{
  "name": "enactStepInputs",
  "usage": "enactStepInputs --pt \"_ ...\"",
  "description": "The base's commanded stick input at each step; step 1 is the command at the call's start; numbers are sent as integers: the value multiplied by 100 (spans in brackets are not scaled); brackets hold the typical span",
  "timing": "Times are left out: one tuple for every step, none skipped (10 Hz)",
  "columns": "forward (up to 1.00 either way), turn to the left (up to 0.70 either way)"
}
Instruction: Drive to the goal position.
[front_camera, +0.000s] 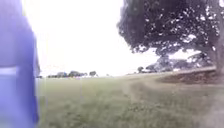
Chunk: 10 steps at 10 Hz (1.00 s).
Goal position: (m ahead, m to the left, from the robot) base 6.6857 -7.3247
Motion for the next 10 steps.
enactStepInputs --pt "100 0" --pt "100 0" --pt "100 0" --pt "100 0" --pt "100 0" --pt "100 0" --pt "100 0" --pt "100 0" --pt "100 0" --pt "100 0"
